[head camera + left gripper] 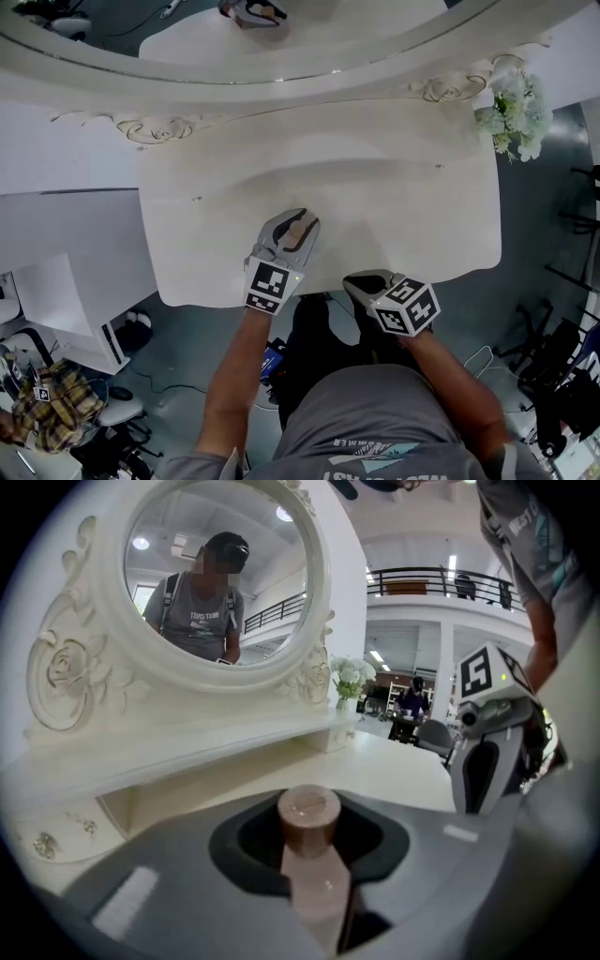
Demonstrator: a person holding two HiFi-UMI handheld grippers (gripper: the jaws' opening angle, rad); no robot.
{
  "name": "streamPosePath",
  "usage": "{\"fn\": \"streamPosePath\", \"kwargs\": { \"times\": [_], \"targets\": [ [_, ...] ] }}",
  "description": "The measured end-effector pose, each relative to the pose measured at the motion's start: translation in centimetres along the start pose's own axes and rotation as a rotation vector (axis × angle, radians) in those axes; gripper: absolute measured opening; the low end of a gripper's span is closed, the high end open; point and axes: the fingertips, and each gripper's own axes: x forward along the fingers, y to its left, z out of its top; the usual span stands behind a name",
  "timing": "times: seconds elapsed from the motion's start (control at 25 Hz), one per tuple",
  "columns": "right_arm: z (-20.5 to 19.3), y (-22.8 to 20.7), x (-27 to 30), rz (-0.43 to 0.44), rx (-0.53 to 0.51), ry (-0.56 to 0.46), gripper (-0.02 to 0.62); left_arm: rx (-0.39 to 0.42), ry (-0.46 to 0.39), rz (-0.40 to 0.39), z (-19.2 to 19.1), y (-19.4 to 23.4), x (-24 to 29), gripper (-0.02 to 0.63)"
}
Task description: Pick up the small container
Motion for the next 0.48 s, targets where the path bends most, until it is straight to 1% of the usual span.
{"fn": "streamPosePath", "kwargs": {
  "times": [0.24,0.48],
  "targets": [
    [-0.3,-0.3,0.8,-0.007,0.017,0.013,0.002,-0.013,0.006,0.0,-0.8,0.1,-0.8,0.103],
    [0.4,-0.1,1.3,-0.016,0.024,0.005,0.002,-0.005,0.0,0.011,-0.3,1.3,-1.1,0.103]
  ]
}}
